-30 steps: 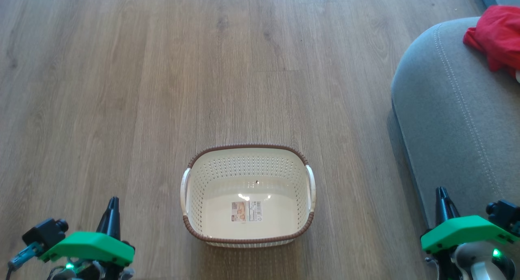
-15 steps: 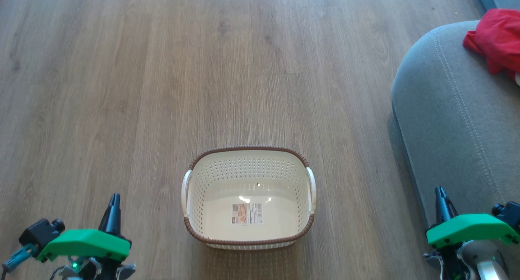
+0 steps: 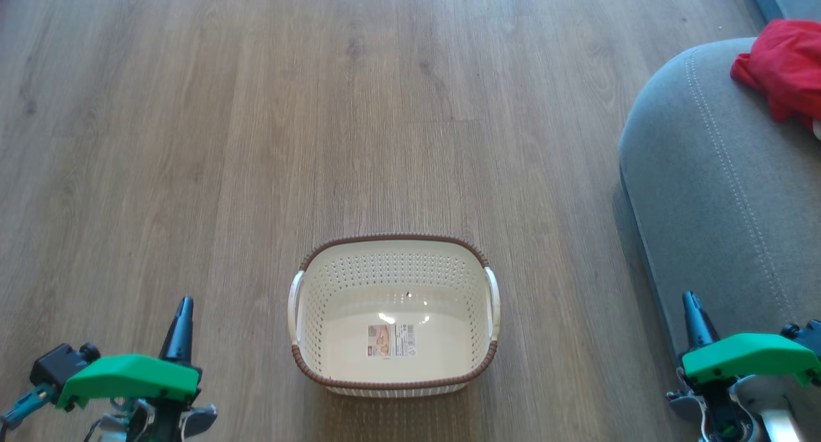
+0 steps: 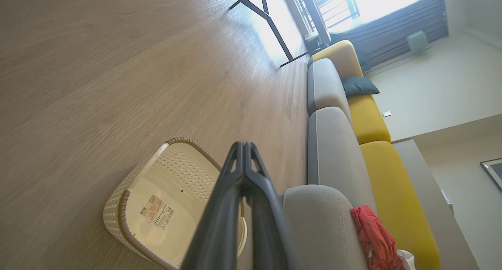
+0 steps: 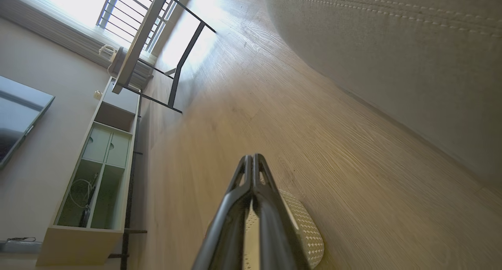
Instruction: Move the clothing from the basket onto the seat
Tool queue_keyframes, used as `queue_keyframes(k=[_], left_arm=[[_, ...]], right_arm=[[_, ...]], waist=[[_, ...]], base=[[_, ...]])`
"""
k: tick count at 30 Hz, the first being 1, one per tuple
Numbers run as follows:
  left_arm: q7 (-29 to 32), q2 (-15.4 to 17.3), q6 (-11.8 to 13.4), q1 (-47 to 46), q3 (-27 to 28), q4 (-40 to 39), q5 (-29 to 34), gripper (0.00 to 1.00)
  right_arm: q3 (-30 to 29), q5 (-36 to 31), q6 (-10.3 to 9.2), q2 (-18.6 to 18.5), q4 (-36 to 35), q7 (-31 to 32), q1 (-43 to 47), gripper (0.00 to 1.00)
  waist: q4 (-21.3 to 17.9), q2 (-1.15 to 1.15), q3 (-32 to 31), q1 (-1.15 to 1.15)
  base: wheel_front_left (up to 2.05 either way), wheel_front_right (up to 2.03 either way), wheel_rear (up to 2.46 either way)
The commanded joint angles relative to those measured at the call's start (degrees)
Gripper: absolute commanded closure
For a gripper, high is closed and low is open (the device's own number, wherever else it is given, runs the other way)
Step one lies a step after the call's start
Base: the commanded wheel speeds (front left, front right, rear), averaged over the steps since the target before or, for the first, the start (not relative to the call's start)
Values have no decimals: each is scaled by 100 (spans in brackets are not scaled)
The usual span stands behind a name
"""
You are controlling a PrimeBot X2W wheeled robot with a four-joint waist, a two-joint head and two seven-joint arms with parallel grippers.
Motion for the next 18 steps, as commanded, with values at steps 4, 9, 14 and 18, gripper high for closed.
queue_keyframes(k=[4, 9, 14, 18], left_arm=[[84, -4, -52, -308, 242, -235, -284, 100], [166, -44, -67, -328, 295, -266, -556, 100], [248, -83, -83, -349, 348, -297, -826, 100], [314, -114, -96, -365, 391, -322, -1044, 100]], right_arm=[[29, 373, 25, 0, -222, 76, -266, 100], [18, 726, 27, 3, -235, 159, -282, 100], [7, 1076, 28, 6, -248, 241, -298, 100], [-2, 1358, 30, 9, -258, 307, -311, 100]], waist=[[6, 0, -16, 0], [12, 0, -37, 0], [19, 0, -58, 0], [25, 0, -74, 0]], base=[[0, 0, 0], [0, 0, 0], [0, 0, 0], [0, 0, 0]])
